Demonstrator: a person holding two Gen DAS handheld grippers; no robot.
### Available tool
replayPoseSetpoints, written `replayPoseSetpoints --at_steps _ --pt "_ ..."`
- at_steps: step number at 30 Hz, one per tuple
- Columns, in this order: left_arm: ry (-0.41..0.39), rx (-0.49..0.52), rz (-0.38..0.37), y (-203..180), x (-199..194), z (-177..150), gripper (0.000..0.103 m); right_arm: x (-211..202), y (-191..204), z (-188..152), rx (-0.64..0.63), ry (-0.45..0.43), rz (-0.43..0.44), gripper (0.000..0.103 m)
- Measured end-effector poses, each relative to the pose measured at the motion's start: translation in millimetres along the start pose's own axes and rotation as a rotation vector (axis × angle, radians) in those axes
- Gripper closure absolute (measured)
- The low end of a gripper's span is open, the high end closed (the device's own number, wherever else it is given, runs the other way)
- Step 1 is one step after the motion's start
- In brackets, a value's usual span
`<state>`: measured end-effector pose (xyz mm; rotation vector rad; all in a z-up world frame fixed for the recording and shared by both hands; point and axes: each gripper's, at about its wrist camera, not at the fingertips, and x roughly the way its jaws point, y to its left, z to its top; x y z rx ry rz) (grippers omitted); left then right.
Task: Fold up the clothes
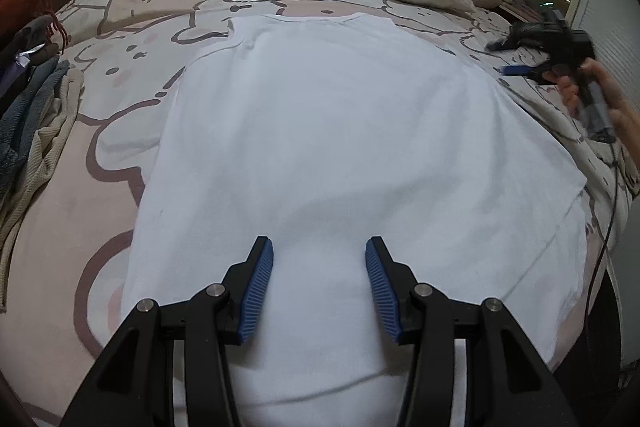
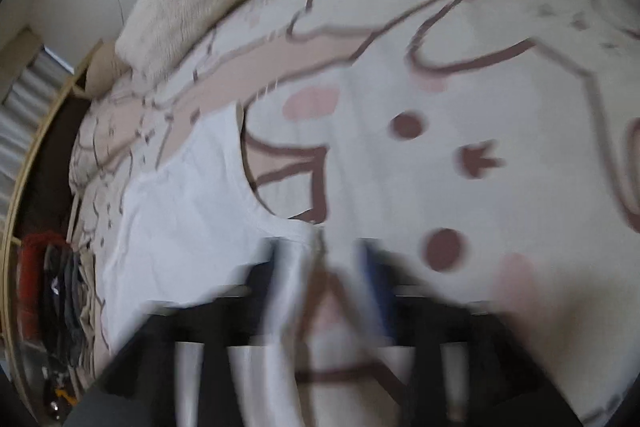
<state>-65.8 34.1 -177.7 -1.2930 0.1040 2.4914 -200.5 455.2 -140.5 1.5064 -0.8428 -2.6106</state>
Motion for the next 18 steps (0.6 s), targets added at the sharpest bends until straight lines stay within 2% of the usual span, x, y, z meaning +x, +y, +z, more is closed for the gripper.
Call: replayPoseSetpoints --at_steps 2,4,6,8,10,13,15,18 --pt "0.002 -0.004 -0.013 -2 -6 0 0.055 -26 -2 -13 -0.003 -0.039 0.013 0.032" --pt "-0.007 -0.015 -0.049 -7 -12 5 0.055 -43 0 -42 -0.039 -0.01 0.013 0.032" --pt "-0.049 0.003 -0.123 -24 -23 16 0.055 -56 1 -73 -0.066 0.017 0.012 0.035" --pt "-0.075 0.046 -0.188 -46 -27 27 0.055 -66 1 -104 -0.081 0.037 0.013 0.053" --pt "-0.092 0.09 -0.247 -69 -29 35 0.055 -76 2 -135 -0.097 0.058 0.013 0.062" --pt "-0.088 0.225 -0.3 -116 -26 32 0.055 -90 8 -171 -0.133 0.024 -0.032 0.063" --pt "-0.086 0.327 -0.311 -142 -23 24 0.055 -98 20 -187 -0.219 -0.019 -0.1 0.063" --pt "-0.069 0.475 -0.273 -168 -15 6 0.055 -107 46 -212 -0.397 -0.093 -0.192 0.063"
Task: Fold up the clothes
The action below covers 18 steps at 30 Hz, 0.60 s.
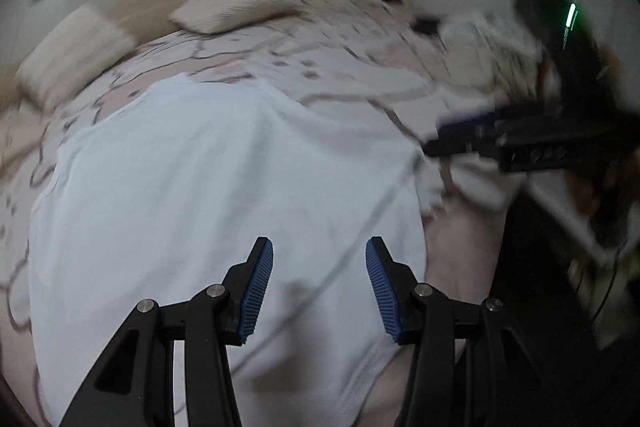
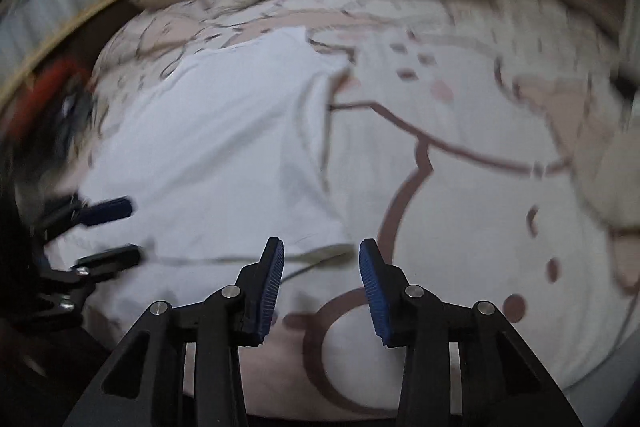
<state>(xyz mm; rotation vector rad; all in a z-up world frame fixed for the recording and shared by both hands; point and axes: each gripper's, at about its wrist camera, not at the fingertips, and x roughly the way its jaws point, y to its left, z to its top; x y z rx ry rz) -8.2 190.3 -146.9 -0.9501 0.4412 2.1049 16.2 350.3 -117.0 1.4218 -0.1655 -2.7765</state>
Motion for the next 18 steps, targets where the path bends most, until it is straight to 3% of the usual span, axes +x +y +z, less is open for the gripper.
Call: replayPoseSetpoints --at_steps 4,7,11,13,15,18 --pt "0.03 0.055 0.044 -9 12 -7 0.055 -5 42 -9 -0.223 -0.063 -0.044 0.063" --pt "0.057 0.049 0.049 -4 19 -8 0.06 9 59 -10 -0.31 -0.037 -0.056 0.063" --pt "0.085 -0.021 0.016 6 25 -4 0.077 17 62 -17 -0.319 -0.008 -0.045 0.063" --pt "0.094 -0.078 -0.01 15 26 -3 0.091 18 63 -21 -0.322 -0.003 -0.048 0.063" --pt "0.098 -0.132 -0.036 24 26 -1 0.097 16 64 -25 -0.325 -0.008 -0.062 0.063" --pt "0.09 -0.198 -0.071 32 20 0 0.098 14 66 -27 -0.354 -0.045 -0.117 0.063"
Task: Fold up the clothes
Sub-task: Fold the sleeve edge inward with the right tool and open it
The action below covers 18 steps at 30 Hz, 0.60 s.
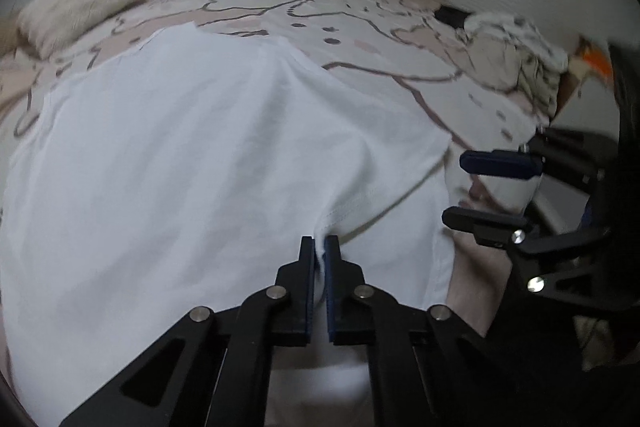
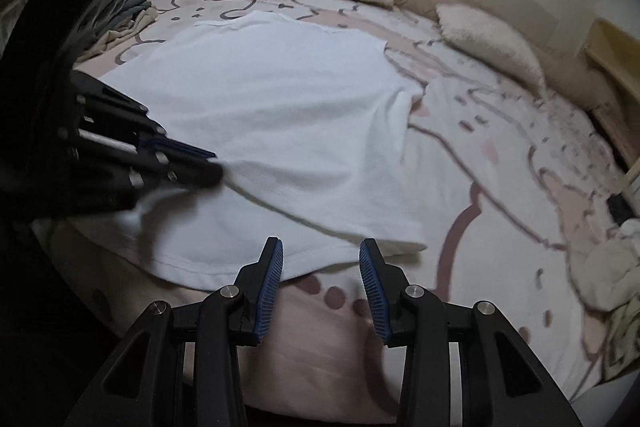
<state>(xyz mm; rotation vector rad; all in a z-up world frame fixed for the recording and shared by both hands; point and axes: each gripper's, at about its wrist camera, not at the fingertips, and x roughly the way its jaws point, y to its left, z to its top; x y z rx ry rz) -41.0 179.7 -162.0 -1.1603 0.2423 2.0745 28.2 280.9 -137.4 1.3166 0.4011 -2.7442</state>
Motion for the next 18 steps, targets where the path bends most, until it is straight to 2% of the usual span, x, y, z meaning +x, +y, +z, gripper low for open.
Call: replayPoseSetpoints --at_steps 5,10,12,15,18 --pt "-0.035 -0.074 -0.052 9 -17 3 0.098 6 8 -1 -0.088 -0.003 -0.135 0.063" --pt "-0.058 -0.133 -0.06 23 -32 3 0.098 21 0 -3 -0.067 0.033 -0.188 0.063" --pt "-0.039 -0.134 -0.073 25 -32 0 0.098 23 -5 -3 -0.048 0.033 -0.182 0.063" --pt "0.0 -0.079 -0.077 13 -25 -6 0.098 23 -12 -3 -0.017 0.038 -0.161 0.063" --pt "0.028 -0.018 -0.081 -1 -16 -13 0.098 17 -24 -3 0.061 0.038 -0.089 0.063"
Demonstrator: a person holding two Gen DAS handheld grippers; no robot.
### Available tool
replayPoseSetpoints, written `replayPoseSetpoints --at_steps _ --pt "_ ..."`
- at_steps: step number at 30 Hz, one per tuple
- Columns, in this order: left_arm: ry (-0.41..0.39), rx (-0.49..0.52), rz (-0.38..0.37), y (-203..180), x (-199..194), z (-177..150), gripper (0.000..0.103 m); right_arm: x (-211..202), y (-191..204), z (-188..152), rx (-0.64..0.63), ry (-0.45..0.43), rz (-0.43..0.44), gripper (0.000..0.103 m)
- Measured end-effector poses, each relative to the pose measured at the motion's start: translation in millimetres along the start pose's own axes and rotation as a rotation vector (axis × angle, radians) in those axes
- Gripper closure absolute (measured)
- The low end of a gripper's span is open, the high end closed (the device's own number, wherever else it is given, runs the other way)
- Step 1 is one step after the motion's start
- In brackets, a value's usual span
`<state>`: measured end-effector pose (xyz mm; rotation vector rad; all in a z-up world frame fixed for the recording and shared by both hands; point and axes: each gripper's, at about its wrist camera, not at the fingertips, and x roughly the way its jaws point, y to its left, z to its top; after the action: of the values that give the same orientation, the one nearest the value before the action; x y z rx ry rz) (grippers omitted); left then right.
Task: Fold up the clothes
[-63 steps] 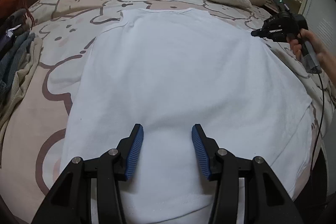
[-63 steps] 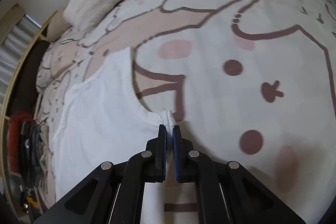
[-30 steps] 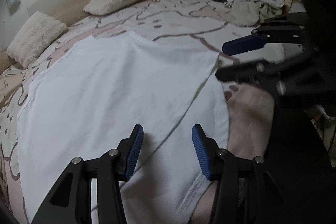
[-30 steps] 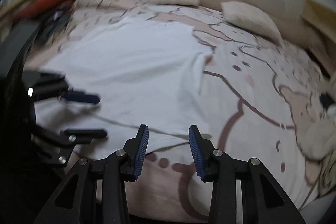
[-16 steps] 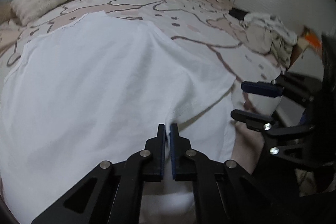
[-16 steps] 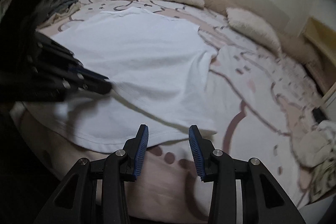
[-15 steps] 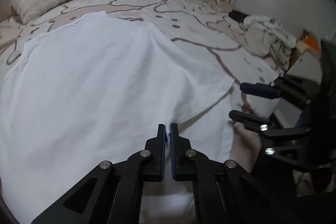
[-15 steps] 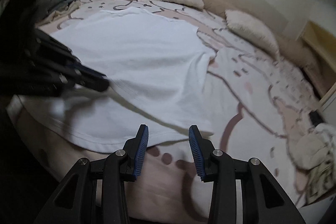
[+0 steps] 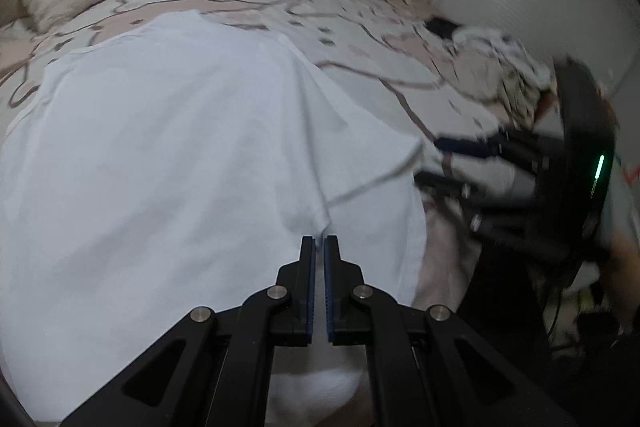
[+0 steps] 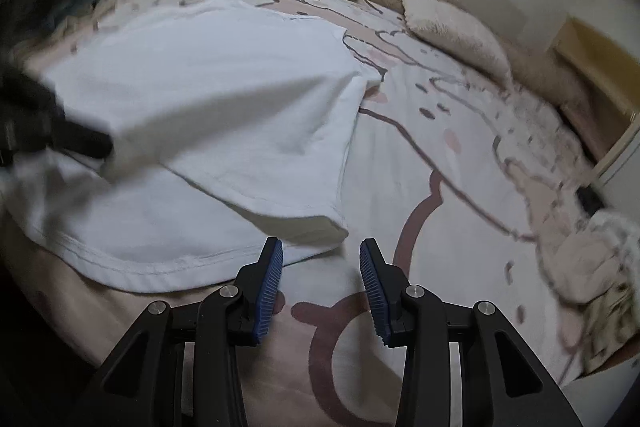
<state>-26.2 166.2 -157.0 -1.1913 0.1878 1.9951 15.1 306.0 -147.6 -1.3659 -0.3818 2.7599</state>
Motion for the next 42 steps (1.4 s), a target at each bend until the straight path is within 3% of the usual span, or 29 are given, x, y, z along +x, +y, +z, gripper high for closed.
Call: replayPoseSetpoints --at_steps 2,5,11,18,27,36,39,41,42 --pt "0.011 0.004 -0.001 -2 5 -3 0.098 -3 -12 -1 0.073 -0.004 0.049 0.063" --pt "0.015 -0.006 -0.002 -1 9 -8 0.098 2 -20 -4 0.104 0.004 0.032 0.063" --pt "-0.028 -0.073 -0.013 11 -4 -11 0.098 13 -1 -2 -0.079 -0.008 -0.078 0.063" --pt "-0.106 -0.182 0.003 33 -33 -15 0.098 21 22 8 -0.253 -0.045 -0.119 0.063" --pt "-0.109 -0.34 0.09 76 -56 -41 0.098 3 5 10 -0.167 -0.035 -0.107 0.063" --pt "-0.129 -0.37 0.127 84 -62 -48 0.098 15 15 20 -0.141 -0.062 -0.052 0.063" --pt "-0.127 -0.404 0.146 92 -64 -54 0.098 24 13 20 -0.123 -0.068 -0.07 0.063" --pt "-0.122 -0.427 0.161 98 -64 -58 0.098 30 8 18 -0.114 -0.043 -0.072 0.093" --pt "-0.118 -0.443 0.169 102 -64 -62 0.098 32 6 17 -0.11 -0.03 -0.073 0.094"
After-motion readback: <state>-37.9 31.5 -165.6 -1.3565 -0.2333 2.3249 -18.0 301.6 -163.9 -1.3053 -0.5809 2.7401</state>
